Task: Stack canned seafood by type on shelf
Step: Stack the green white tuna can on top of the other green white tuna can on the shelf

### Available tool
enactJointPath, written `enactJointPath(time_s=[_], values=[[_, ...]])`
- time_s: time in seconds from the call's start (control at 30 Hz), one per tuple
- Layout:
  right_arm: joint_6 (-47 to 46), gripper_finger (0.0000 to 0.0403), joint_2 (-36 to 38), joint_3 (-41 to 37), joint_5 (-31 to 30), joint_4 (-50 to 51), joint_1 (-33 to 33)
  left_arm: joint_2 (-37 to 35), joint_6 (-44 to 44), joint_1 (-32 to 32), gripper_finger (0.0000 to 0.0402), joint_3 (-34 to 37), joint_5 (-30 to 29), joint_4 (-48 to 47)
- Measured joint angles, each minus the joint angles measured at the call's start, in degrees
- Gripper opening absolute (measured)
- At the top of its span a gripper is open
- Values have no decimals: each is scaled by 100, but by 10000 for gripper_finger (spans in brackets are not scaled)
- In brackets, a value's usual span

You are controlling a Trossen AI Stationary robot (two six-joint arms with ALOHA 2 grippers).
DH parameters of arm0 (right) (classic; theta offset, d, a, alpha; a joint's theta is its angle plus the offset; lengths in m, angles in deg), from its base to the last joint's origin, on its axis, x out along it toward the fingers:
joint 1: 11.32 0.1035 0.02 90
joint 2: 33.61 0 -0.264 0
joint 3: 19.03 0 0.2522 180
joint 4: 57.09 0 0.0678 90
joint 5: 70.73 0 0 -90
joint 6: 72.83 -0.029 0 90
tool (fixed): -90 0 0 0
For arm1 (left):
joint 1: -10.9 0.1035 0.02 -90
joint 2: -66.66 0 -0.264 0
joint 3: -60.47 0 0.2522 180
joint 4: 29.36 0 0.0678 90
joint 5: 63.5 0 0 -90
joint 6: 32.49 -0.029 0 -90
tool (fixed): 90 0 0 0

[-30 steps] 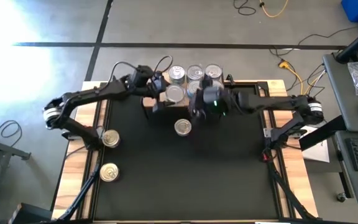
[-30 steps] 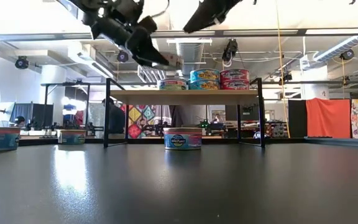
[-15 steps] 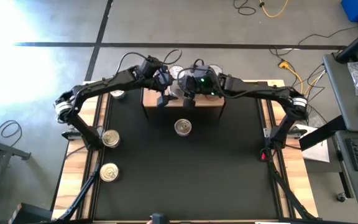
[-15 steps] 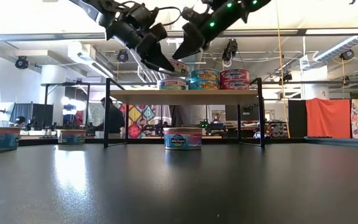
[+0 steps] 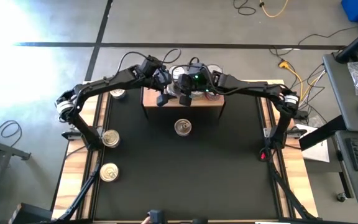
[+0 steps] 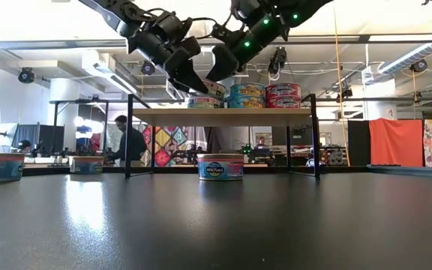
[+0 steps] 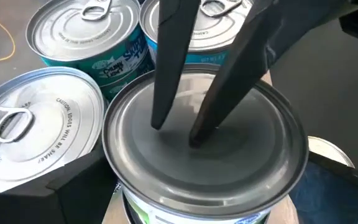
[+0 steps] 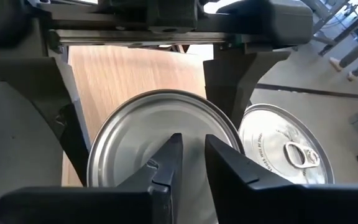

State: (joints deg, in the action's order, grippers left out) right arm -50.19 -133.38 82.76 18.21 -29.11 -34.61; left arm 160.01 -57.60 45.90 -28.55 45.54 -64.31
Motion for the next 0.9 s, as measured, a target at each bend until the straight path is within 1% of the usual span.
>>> enactJointPath(time_s=[0.27, 0.37, 0.43, 0.7, 0.9], values=[[38, 61, 96, 0, 85, -148, 31, -348, -113, 66, 387, 16, 139, -283], [-2, 63, 75, -2, 435, -240, 31, -414, -99, 119, 387, 86, 270, -235], [11, 60, 41, -4, 538, -302, 31, -410, -90, 120, 387, 99, 270, -243], [117, 44, -238, -15, 564, -433, -17, -160, -91, 131, 387, 164, 135, -183], [80, 46, -360, -2, 580, -418, 8, -156, -45, 129, 397, 164, 102, -241]])
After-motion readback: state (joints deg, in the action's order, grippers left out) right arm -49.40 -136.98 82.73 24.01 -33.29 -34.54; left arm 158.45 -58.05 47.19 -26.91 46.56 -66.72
